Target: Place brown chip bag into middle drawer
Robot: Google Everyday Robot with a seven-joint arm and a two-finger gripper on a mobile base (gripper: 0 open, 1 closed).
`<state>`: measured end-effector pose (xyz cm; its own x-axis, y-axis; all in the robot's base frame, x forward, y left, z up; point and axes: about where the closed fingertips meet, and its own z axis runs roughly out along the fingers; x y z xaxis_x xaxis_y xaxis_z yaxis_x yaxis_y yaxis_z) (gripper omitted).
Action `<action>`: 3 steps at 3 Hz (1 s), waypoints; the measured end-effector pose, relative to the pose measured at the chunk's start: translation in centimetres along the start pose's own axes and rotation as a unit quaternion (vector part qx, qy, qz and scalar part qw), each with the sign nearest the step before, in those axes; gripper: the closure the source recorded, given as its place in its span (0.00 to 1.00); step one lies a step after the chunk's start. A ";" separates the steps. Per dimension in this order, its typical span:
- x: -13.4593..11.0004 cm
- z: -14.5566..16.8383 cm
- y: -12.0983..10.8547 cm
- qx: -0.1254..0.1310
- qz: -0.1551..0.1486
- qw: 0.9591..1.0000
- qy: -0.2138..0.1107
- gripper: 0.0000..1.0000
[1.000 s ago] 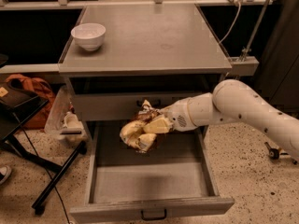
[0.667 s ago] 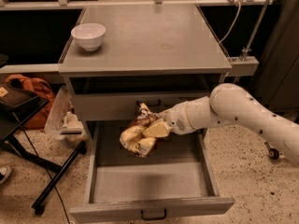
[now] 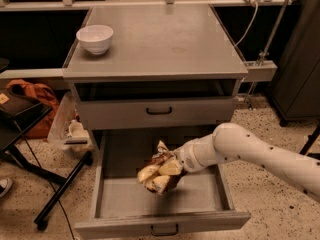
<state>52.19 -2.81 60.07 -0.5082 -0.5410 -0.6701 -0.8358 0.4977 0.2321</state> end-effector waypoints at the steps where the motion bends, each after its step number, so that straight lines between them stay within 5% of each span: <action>1: 3.4 3.9 -1.4 0.021 0.009 1.000 0.017 1.00; 2: 5.2 6.7 -2.3 0.033 0.012 0.999 0.022 1.00; 3: 6.6 9.7 -3.0 0.040 0.019 0.999 0.031 0.81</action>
Offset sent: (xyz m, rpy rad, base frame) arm 0.0123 0.0081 -0.1266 -0.0883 -0.0057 -0.0780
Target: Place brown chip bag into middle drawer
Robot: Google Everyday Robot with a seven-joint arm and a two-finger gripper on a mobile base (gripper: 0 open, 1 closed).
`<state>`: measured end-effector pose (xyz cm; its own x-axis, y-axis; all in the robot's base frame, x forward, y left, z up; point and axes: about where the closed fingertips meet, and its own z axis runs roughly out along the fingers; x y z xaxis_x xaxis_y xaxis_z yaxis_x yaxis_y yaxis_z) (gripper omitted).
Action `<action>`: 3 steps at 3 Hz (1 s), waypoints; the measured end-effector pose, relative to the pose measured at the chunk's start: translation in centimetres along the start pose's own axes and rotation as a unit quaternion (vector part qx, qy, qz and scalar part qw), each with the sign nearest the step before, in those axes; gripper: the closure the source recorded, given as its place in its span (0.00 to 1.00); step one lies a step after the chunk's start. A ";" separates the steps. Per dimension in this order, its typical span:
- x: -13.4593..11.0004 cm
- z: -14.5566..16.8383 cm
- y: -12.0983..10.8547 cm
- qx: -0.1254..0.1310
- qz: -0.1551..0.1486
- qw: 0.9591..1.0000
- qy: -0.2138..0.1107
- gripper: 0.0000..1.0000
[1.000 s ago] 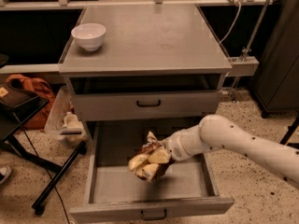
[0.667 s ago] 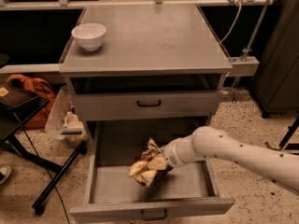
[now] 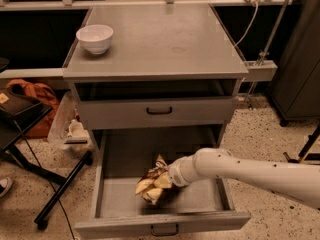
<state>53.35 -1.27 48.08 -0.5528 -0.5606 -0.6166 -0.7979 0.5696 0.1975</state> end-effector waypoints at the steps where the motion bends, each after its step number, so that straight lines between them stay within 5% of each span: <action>1: 0.6 3.1 -0.3 -0.012 0.007 1.000 0.009 0.58; 3: 0.9 6.1 -0.8 -0.049 0.012 0.999 0.020 0.11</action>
Offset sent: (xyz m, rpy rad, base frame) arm 0.0195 0.0346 -0.0670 0.0258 0.1016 0.0240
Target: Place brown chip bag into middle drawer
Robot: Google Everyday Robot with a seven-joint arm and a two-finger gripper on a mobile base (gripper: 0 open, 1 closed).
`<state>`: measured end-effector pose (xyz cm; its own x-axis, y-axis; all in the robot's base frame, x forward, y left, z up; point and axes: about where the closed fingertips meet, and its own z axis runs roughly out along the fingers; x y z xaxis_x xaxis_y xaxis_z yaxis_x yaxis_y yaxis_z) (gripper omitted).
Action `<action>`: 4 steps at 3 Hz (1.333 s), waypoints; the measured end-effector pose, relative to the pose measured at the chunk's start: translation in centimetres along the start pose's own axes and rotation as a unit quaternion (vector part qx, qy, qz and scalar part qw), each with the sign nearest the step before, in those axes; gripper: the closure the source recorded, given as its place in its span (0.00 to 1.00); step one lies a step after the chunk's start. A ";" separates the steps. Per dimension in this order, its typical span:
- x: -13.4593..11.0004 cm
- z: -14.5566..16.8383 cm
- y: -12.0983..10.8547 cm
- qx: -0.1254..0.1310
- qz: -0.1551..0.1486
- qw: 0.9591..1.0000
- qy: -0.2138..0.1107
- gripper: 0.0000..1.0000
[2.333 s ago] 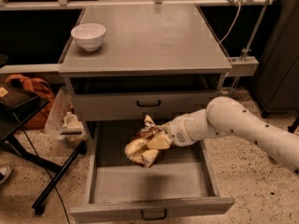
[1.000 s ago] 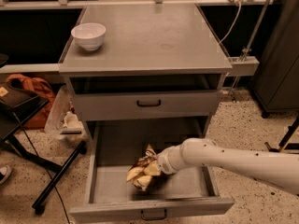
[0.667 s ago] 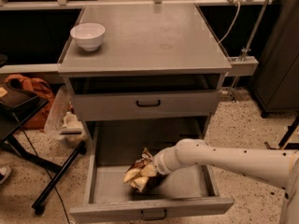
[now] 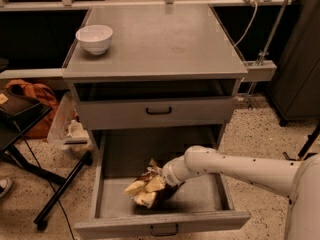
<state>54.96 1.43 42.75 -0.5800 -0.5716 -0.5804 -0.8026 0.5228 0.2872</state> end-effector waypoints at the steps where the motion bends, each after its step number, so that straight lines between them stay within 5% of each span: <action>1: 0.2 -1.2 -0.6 -0.011 -0.005 1.000 0.001 0.00; 4: 0.3 -10.3 -3.2 -0.053 -0.026 0.997 -0.046 0.00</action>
Offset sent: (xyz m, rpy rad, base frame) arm 0.0059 -0.0531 0.0418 0.0406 -0.0150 0.0300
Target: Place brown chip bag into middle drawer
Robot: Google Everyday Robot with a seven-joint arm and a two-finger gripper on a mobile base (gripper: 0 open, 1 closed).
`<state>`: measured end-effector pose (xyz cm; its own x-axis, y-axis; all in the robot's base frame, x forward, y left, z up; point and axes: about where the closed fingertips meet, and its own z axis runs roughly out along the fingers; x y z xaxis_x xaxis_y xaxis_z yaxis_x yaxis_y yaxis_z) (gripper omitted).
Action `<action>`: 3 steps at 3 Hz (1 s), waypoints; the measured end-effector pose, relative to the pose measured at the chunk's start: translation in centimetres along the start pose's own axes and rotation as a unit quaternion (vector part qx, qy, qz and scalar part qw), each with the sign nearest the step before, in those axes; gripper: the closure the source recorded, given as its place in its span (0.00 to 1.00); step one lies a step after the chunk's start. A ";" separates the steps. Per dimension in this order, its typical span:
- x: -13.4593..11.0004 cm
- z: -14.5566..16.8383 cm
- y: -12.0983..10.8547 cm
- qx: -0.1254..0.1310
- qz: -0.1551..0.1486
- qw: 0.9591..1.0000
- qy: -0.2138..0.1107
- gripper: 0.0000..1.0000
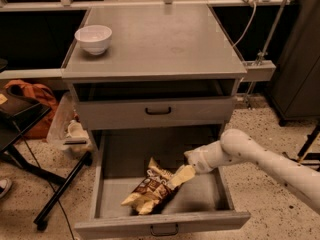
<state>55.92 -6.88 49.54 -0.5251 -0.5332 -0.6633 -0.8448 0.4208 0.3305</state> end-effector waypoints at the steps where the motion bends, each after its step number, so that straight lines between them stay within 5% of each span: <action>1: 0.5 -4.4 -1.0 -0.030 -0.002 0.999 -0.019 0.00; 3: 0.2 -12.1 -0.7 -0.047 -0.014 0.998 -0.029 0.00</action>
Offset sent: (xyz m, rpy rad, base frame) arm -0.0044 -0.1131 0.0855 0.1269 0.0088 0.0803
